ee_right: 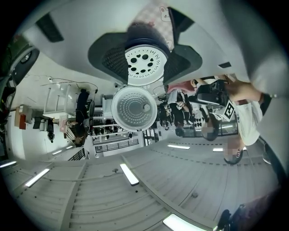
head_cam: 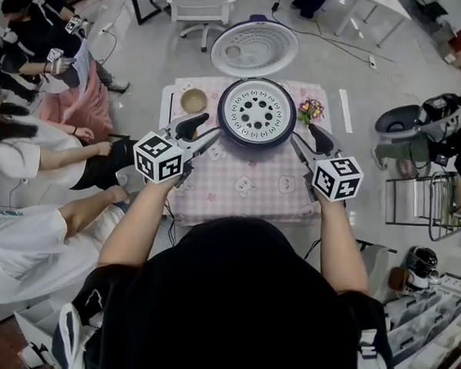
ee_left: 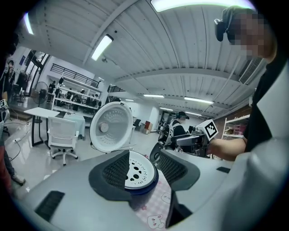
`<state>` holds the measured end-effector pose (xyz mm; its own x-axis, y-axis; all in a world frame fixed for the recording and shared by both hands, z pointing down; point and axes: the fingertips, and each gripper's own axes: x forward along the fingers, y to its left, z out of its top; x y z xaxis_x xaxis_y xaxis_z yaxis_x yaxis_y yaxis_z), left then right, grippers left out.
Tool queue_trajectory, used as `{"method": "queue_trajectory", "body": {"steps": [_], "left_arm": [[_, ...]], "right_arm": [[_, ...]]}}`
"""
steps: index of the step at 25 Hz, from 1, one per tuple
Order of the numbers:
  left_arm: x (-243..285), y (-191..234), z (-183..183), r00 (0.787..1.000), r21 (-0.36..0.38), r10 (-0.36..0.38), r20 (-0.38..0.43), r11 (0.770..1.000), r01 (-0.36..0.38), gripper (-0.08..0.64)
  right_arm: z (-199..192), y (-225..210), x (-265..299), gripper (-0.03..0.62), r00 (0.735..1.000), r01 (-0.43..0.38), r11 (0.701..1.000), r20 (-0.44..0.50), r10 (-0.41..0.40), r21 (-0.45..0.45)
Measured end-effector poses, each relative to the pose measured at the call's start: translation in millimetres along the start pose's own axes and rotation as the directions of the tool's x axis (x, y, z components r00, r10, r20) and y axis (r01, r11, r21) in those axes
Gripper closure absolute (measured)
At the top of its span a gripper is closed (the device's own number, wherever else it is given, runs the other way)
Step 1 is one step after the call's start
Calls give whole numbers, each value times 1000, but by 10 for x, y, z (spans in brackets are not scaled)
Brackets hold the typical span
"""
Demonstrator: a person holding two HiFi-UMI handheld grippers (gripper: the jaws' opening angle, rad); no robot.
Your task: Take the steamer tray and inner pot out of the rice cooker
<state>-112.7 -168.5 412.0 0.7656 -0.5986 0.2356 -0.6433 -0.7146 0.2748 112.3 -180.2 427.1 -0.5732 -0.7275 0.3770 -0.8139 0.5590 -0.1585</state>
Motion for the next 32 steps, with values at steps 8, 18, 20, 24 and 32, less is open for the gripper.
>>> {"method": "queue_trajectory", "body": {"steps": [8,18,20,24,32], "left_arm": [[269,17,-14,1000,-23,20,-8,1000,-20,344],[332,105,-84,999,-58,52,-7,997,-53,344],[312,113,-128,998,-71,58,-12,996,-59,344],[287,168,-200,997,-88,69,-22,994,-70,344],[113,384,-421,993,-149,117,-32,981,-121,344]], "right_arm": [[59,-222,259,337,996,-78,996,-57,75,-50],[-189,147,770,325,908,-340,927,-311,281,-156],[-281,267,847,324,875,-395,901,-372,309,-181],[-407,426,1010,324,833,-464,845,-455,313,-268],[-929,772,1284,315,679,-610,766,-633,372,-203]]}}
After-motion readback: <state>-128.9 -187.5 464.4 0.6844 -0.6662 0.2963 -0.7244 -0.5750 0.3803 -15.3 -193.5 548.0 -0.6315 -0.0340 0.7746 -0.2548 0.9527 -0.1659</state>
